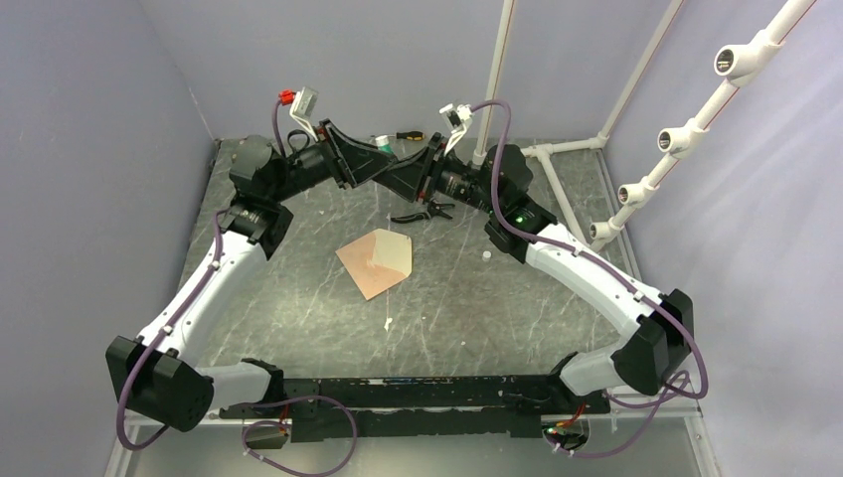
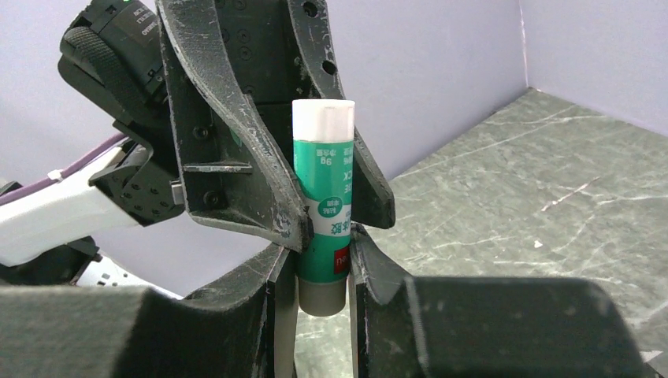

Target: Place the letter into the envelope and seal it

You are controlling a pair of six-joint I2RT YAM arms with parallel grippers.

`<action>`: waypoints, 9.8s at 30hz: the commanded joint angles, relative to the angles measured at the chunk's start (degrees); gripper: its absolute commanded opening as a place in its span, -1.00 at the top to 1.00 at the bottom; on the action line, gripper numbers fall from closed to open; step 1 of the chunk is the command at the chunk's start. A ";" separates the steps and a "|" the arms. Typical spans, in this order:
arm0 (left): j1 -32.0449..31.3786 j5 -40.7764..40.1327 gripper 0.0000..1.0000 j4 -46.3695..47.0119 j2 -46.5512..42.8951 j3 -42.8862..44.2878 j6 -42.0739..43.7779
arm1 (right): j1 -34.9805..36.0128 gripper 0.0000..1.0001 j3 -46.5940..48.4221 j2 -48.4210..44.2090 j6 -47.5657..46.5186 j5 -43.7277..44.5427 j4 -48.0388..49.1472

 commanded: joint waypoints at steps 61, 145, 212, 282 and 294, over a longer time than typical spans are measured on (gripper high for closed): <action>0.41 30.44 0.95 -33.32 3.33 14.07 31.16 | -5.65 0.41 21.36 5.91 -5.87 -29.29 -24.09; 0.23 11.67 0.95 -44.04 1.30 14.03 41.37 | -2.32 -0.49 15.68 -1.42 -7.72 -1.07 -21.86; 0.23 16.68 0.95 -42.92 1.79 15.34 43.35 | -9.25 -0.22 15.48 2.81 1.27 -17.17 -22.94; 0.48 4.60 -0.22 -45.23 0.99 16.82 35.87 | -6.17 1.00 26.45 7.15 8.90 -0.41 -35.99; 1.81 9.92 -0.50 -34.04 2.91 11.67 25.64 | -9.50 0.99 20.56 5.68 16.12 -8.53 -26.56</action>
